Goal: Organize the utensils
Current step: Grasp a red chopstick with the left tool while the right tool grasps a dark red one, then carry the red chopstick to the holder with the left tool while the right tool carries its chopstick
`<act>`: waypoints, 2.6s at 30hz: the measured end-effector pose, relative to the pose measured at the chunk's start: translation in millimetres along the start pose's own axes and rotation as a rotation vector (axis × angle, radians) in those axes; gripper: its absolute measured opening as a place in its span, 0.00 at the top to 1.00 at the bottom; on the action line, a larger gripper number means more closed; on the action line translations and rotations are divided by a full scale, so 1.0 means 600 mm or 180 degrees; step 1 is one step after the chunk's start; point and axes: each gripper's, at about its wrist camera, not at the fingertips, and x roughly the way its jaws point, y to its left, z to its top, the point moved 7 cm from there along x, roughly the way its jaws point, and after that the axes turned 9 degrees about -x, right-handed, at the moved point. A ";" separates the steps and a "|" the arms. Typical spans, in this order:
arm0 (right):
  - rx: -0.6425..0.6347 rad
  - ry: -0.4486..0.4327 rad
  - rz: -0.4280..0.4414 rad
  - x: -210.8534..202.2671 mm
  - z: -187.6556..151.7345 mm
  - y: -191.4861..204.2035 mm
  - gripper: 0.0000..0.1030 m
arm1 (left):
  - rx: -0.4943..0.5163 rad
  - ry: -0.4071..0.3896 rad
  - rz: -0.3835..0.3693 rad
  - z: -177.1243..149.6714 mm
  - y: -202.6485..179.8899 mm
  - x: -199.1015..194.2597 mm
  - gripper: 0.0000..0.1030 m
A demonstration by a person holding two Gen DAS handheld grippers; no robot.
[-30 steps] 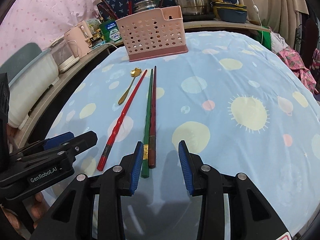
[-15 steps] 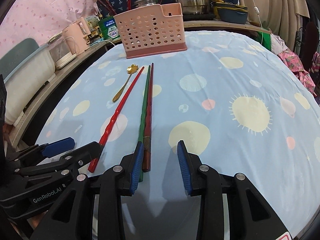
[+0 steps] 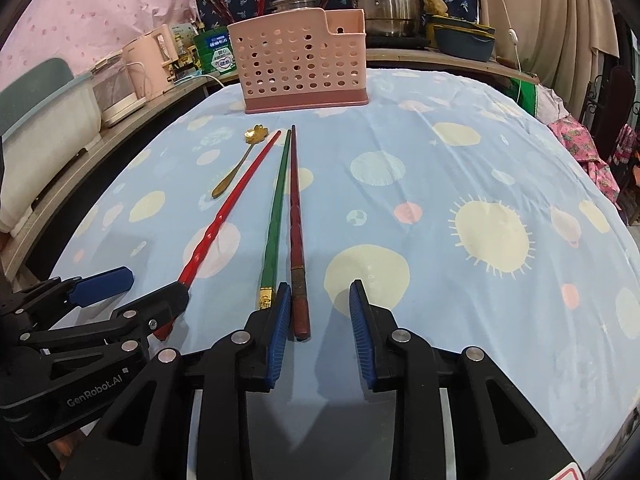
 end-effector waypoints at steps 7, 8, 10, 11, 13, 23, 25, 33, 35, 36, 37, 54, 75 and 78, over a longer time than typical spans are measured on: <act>0.0046 -0.0011 -0.0003 -0.001 -0.001 -0.007 0.89 | -0.0018 -0.0011 -0.0020 0.002 0.004 -0.001 0.62; 0.0051 -0.0012 0.0001 -0.001 -0.001 -0.008 0.90 | -0.0015 -0.0008 -0.0026 0.002 0.004 -0.001 0.64; 0.0052 -0.0014 0.0008 -0.002 -0.002 -0.007 0.90 | -0.0012 0.0004 -0.0045 0.002 0.003 -0.002 0.73; 0.0051 -0.0013 0.0012 -0.002 -0.002 -0.007 0.91 | -0.0010 0.0013 -0.0058 0.002 0.002 -0.002 0.75; 0.0055 -0.0014 0.0021 -0.003 -0.002 -0.006 0.91 | -0.0015 0.0031 -0.0085 0.001 0.001 -0.002 0.83; 0.0126 -0.0027 0.0069 -0.015 -0.005 -0.009 0.93 | -0.0062 0.0126 -0.0158 -0.003 0.000 -0.009 0.92; 0.0145 -0.0044 0.0073 -0.019 -0.004 -0.012 0.93 | -0.0076 0.0136 -0.0163 -0.004 0.001 -0.011 0.92; 0.0191 -0.0143 0.0094 -0.045 0.005 -0.019 0.93 | -0.0148 0.0114 -0.0180 0.003 0.011 -0.030 0.92; 0.0200 -0.0190 0.0105 -0.055 0.012 -0.021 0.93 | -0.0159 0.0088 -0.0191 0.009 0.013 -0.037 0.92; 0.0205 -0.0218 0.0113 -0.060 0.017 -0.021 0.93 | -0.0164 0.0068 -0.0204 0.013 0.014 -0.042 0.92; 0.0211 -0.0243 0.0120 -0.065 0.021 -0.022 0.93 | -0.0170 0.0047 -0.0211 0.017 0.014 -0.047 0.92; 0.0432 -0.0747 0.0133 -0.157 0.129 -0.074 0.93 | -0.0272 -0.0417 -0.0394 0.146 0.014 -0.142 0.93; 0.0482 -0.1336 0.0166 -0.201 0.311 -0.119 0.93 | -0.0260 -0.1086 -0.0463 0.379 -0.007 -0.204 0.93; 0.0494 -0.1386 0.0197 -0.202 0.333 -0.121 0.93 | -0.0254 -0.1156 -0.0477 0.403 -0.011 -0.211 0.93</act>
